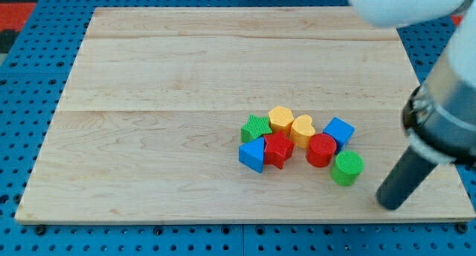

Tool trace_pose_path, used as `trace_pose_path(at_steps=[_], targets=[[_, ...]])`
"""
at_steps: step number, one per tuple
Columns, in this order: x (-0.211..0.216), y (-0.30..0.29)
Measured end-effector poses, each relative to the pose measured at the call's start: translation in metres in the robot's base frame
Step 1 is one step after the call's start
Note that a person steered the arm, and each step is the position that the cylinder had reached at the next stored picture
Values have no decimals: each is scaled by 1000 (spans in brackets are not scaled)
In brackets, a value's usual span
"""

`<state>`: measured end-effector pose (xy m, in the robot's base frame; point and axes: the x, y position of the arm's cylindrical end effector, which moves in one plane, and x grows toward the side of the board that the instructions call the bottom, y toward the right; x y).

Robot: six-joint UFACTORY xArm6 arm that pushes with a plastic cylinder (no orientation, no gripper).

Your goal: Push the red star and green star upwards

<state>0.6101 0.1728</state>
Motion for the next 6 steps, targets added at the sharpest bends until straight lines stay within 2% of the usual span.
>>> trace_pose_path(at_steps=[1,3,4,5,6], targets=[[-6,-51],[-45,13],[-60,15],[-51,34],[-14,35]])
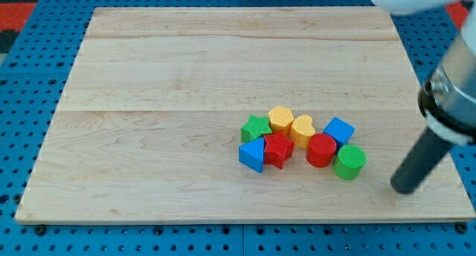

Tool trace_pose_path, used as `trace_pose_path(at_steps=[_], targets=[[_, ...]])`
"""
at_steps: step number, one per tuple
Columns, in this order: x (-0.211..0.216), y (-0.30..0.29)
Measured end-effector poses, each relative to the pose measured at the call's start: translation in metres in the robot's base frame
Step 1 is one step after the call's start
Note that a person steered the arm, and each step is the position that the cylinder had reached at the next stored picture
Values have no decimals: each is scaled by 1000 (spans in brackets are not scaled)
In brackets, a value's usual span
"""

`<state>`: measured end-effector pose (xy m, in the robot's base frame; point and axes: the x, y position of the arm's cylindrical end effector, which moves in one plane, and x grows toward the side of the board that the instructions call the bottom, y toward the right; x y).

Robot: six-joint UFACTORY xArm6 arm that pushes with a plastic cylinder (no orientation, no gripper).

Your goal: Push the red star and green star upwards

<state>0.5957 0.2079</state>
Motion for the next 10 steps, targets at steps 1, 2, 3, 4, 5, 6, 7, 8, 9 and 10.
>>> trace_pose_path(at_steps=[1,2,3,4,5,6,7,8,9,10], targets=[[15,-51],[10,-99],[23,-101],[-2,-101],[-21,-110],[-50,-132],[-64,-163],[-64,-163],[-74,-163],[-90,-165]])
